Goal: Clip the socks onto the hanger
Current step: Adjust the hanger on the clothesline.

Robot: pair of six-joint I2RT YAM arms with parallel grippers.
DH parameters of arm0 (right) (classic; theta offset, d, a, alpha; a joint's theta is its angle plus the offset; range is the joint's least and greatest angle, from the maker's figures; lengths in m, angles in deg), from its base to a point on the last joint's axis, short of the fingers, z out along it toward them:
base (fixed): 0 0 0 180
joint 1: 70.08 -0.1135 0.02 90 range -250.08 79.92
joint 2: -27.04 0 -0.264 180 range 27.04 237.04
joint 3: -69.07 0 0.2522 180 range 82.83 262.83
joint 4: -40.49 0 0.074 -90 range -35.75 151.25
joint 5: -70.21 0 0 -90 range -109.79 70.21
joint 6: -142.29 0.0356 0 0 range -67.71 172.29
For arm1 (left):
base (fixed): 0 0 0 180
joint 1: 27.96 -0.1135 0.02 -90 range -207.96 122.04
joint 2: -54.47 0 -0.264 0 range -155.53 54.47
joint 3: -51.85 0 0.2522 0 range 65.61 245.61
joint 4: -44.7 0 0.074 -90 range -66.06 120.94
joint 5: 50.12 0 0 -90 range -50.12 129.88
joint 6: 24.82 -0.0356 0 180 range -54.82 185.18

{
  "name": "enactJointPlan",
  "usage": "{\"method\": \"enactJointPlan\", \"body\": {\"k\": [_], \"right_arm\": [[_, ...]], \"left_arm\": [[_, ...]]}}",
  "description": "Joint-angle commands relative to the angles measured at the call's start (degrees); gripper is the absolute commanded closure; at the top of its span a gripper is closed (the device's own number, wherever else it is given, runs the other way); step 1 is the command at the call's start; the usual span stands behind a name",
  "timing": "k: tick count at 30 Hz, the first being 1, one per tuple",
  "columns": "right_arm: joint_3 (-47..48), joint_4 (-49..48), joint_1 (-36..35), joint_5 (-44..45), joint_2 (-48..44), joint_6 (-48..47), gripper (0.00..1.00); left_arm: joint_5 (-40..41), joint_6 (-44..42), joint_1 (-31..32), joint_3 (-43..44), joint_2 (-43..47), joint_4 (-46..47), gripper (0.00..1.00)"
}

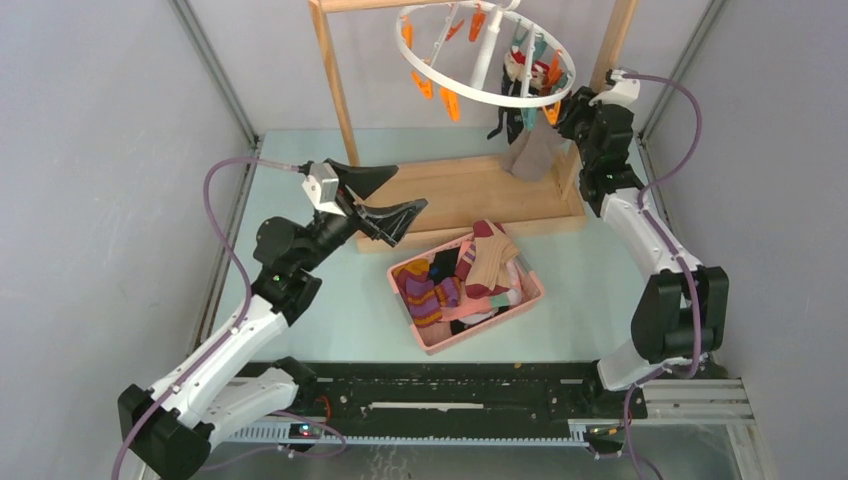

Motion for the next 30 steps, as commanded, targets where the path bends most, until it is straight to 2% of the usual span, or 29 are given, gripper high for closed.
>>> {"method": "enactJointPlan", "body": {"k": [1,18,30], "right_arm": [[-0.5,-1.6,0.3,-2.6,-5.3,-0.4,0.52],[-8.8,4.1,0.5,-10.0,-15.8,-0.3,0.46],[-13.4,5.9,0.5,-11.5,-19.6,-0.4,0.44]], "left_arm": [[0.1,1.2,-0.3,-2.4,2.2,2.1,0.02],[0.3,2.4,-0.3,-7.9,6.6,2.1,0.02],[0.6,2.7,-0.3,-11.5,7.4,2.0,0.02]]}}
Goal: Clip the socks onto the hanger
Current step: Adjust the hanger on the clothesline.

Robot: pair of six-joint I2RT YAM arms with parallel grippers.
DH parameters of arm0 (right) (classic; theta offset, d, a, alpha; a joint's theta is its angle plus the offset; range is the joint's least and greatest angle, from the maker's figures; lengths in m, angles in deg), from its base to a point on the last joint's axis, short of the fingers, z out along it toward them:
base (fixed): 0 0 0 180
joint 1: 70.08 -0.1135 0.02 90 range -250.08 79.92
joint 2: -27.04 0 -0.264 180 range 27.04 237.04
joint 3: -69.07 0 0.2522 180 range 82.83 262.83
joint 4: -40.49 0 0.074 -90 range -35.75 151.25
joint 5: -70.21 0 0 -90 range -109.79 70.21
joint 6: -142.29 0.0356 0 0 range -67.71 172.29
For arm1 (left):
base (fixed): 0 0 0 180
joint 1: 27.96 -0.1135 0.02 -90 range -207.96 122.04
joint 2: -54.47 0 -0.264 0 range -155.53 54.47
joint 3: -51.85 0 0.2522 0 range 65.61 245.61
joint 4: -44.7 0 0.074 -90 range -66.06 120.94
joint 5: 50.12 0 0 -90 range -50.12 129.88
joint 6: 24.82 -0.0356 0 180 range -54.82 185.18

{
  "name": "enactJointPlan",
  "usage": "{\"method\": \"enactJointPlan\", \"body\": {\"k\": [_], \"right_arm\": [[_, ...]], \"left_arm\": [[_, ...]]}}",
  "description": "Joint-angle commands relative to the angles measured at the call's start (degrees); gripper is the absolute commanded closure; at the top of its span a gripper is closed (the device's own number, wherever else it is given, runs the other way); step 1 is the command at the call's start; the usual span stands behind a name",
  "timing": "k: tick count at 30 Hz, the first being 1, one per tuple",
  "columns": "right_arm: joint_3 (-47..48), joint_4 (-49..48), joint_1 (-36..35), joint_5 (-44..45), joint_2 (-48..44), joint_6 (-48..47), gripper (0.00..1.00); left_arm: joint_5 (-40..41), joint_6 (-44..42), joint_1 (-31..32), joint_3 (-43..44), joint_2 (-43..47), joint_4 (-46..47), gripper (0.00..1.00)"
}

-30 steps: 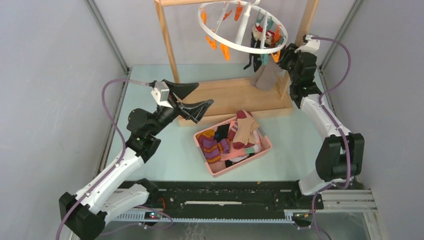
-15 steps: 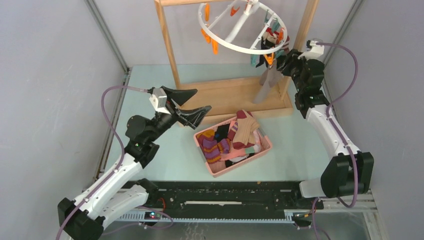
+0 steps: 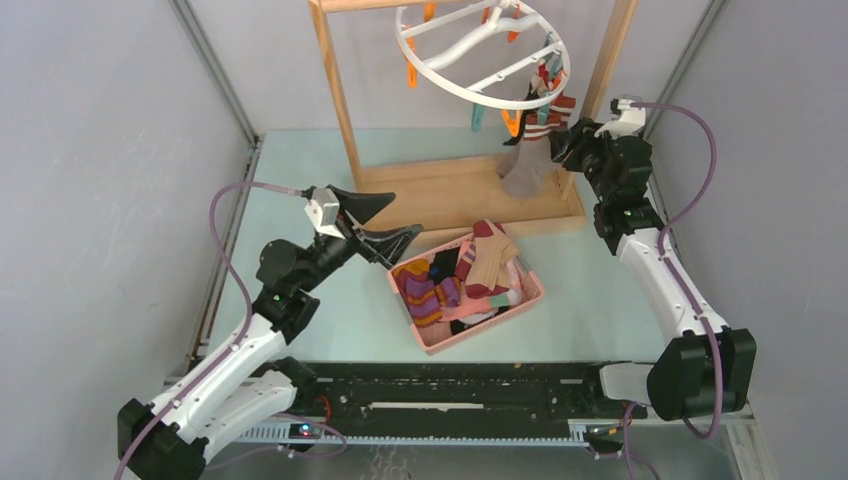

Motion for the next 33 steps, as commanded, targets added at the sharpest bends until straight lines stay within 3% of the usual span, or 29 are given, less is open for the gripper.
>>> {"method": "enactJointPlan", "body": {"k": [1,26,33], "right_arm": [[-0.9,0.6,0.2,-1.1,-2.7,-0.4,0.44],[-9.1,6.7,0.2,-7.1,-19.3,-1.9,0.42],[-10.8,8.7,-1.0,-10.4,-24.1,-2.8,0.25]], "left_arm": [[0.3,1.4,-0.3,-1.5,0.9,1.3,0.02],[-0.5,3.8,-0.3,-5.8,-0.4,2.8,0.03],[1.0,6.3,-0.3,-6.7,0.8,2.4,0.01]]}}
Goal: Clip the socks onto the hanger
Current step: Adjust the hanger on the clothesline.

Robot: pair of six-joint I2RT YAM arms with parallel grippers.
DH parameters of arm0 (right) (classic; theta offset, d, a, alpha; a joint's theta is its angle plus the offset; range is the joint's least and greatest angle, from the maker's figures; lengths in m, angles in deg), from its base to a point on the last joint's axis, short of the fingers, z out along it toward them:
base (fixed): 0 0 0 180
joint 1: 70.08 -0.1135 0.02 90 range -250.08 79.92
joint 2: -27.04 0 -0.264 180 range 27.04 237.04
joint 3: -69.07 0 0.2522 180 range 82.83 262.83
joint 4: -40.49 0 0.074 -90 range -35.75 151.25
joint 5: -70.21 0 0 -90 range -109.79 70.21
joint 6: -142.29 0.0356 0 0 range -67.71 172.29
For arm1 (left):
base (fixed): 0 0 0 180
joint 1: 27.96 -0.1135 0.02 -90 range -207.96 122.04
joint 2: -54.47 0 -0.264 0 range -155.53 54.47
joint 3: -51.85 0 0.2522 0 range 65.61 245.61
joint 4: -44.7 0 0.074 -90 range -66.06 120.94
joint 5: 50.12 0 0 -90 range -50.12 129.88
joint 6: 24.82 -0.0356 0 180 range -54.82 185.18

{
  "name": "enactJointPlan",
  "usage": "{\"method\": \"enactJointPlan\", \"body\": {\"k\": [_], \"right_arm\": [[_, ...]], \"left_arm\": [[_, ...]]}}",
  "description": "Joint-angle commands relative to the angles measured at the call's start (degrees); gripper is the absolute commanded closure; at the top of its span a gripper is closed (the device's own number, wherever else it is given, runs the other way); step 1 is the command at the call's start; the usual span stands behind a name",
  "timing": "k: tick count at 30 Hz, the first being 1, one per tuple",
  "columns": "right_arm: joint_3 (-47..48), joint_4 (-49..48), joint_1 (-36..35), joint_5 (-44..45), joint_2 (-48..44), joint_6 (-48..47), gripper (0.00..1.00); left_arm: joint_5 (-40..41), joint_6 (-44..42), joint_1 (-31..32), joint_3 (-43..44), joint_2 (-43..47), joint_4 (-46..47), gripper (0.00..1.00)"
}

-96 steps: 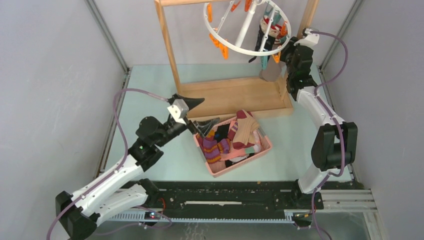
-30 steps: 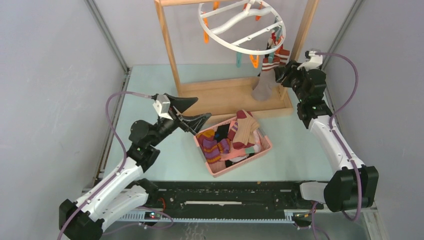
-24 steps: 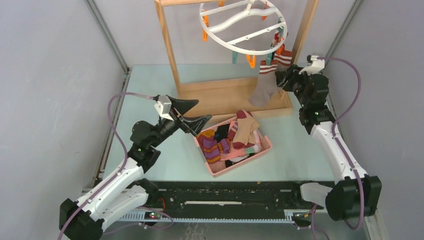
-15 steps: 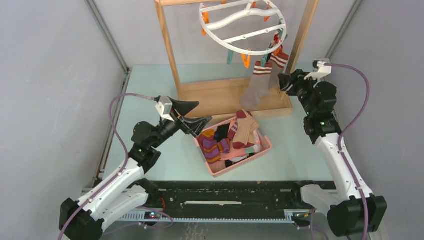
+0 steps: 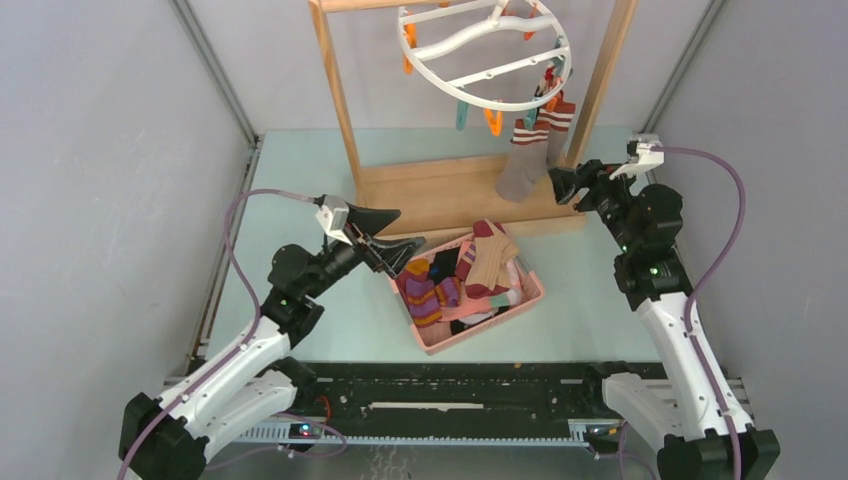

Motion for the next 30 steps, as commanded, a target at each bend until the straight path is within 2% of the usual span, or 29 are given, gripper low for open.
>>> {"method": "enactJointPlan", "body": {"k": [1,10,14,20,24,30], "right_arm": [[-0.6,1.4,-1.3,-3.1,-3.6,-2.0,0.23],[-4.1,6.3,-6.3,-8.6,-8.8,-3.5,0.18],[-7.0,10.1,-7.3,-14.1,-9.9,-3.4,0.18],[-13.1,13.8,-8.0,-15.9,-10.2,-1.3,0.18],[-18.4,10.3,-11.9,-10.2,-8.9,3.2,0.22],[-20.1,6.6,-19.4,1.0,-1.1,9.0,0.34]], "left_arm": [[1.2,3.5,-0.3,-0.9,1.5,1.1,0.01],[2.5,12.0,-2.2,-1.5,5.6,-4.7,0.00],[1.9,12.9,-2.8,-3.9,8.8,-5.8,0.00],[1.5,13.7,-2.9,-8.0,11.0,-6.7,0.00],[2.0,14.9,-2.9,-9.4,10.8,-6.4,0.02],[2.6,15.7,-3.0,-9.5,9.4,-8.3,0.04]]}}
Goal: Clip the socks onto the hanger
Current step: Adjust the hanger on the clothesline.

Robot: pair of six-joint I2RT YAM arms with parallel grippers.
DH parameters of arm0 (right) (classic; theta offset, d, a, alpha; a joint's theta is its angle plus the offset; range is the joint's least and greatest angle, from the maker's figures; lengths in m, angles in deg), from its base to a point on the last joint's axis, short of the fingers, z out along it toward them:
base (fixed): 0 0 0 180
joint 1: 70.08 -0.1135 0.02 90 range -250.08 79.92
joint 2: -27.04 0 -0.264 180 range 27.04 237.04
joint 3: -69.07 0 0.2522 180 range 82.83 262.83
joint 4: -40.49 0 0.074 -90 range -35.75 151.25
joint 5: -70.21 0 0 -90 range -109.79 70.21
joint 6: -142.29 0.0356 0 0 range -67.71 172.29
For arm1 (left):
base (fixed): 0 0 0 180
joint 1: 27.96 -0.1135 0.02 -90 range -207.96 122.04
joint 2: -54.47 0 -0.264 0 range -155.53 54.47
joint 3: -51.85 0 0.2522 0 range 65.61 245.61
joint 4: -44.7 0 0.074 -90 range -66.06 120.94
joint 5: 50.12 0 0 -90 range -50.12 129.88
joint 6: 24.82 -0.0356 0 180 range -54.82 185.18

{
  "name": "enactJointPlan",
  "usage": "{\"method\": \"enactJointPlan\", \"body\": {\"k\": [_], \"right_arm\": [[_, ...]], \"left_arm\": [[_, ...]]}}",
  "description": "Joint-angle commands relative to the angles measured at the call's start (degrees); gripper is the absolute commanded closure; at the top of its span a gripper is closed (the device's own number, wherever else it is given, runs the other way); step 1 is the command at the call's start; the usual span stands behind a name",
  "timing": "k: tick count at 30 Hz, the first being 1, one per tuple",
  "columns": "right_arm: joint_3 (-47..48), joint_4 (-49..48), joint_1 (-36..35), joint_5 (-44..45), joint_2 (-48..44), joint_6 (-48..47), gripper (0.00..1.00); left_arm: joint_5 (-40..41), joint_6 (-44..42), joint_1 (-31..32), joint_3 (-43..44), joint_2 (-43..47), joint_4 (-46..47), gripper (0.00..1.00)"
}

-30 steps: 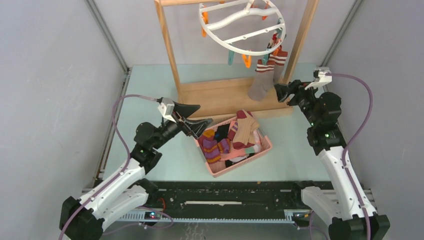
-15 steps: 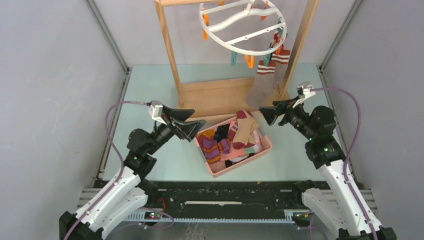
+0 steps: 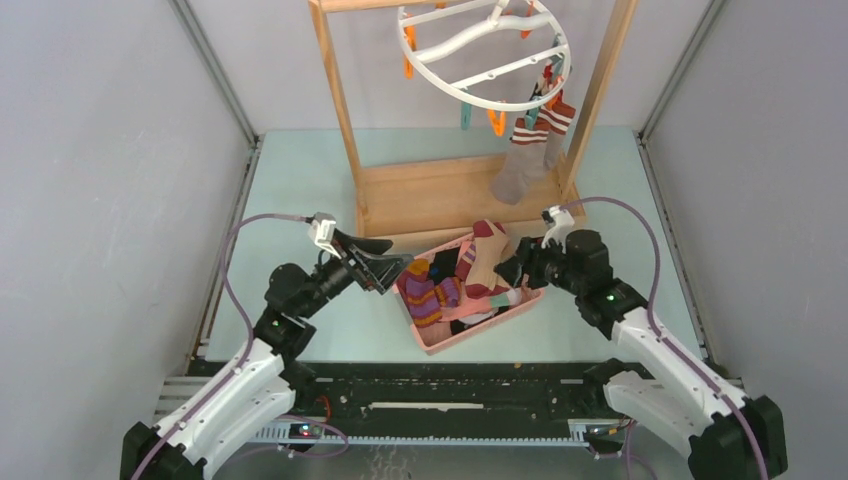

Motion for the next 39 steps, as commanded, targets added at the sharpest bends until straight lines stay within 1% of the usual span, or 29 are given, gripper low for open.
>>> {"method": "enactJointPlan", "body": {"k": [1,5,9,15,17,19,21,22,23,24,28,31,34,37,39], "right_arm": [[-0.3,-5.3,-3.5,9.2,4.0,6.3,0.37],[-1.2,-9.2,-3.9,12.6,6.1,9.6,0.46],[-1.2,-13.4,-4.1,12.5,9.5,11.0,0.54],[-1.2,-17.9,-4.6,11.3,14.2,12.3,0.56],[-1.2,-18.5,-4.9,11.4,15.0,12.4,0.60],[-1.2,-19.0,-4.9,11.0,14.9,12.3,0.68],[-1.0,-19.0,-4.9,9.9,13.5,12.1,0.87],[-0.7,-18.7,-5.1,9.5,12.2,12.0,0.94],[-0.2,-18.0,-5.3,9.6,10.6,11.8,0.99],[0.4,-17.2,-5.5,9.6,8.9,11.7,1.00],[2.9,-14.3,-5.7,9.6,1.0,11.0,1.00],[4.8,-13.8,-5.8,8.7,-2.8,11.0,1.00],[6.9,-13.1,-6.4,7.7,-4.5,10.9,1.00],[9.1,-12.7,-7.3,7.0,-5.0,10.8,1.00],[10.2,-12.9,-8.0,6.9,-5.1,10.7,1.00]], "left_arm": [[1.2,1.1,-0.4,-0.6,-0.5,-1.3,0.04],[1.7,1.0,-0.4,-1.5,-0.5,-2.6,0.05],[1.6,1.0,-0.4,-2.0,-0.7,-2.4,0.10],[0.9,0.5,-0.4,-1.4,-1.6,-2.5,0.14],[0.7,0.6,-0.4,-1.5,-1.8,-2.5,0.15],[0.4,0.5,-0.4,-1.4,-2.0,-2.5,0.16],[0.2,0.5,-0.4,-1.4,-2.1,-2.4,0.18],[0.0,0.6,-0.4,-1.4,-2.1,-2.3,0.19],[-0.1,0.6,-0.4,-1.4,-2.1,-2.2,0.19],[-0.3,0.6,-0.4,-1.4,-2.1,-2.1,0.20],[-1.0,1.2,-0.4,-1.5,-2.4,-0.6,0.21],[-1.8,2.3,-0.4,-1.7,-2.9,1.6,0.21],[-2.7,5.1,-0.4,-2.1,-3.9,5.5,0.19],[-3.4,9.5,-0.4,-2.8,-5.6,11.3,0.14],[-4.1,12.5,-0.4,-3.5,-6.9,15.8,0.13]]}}
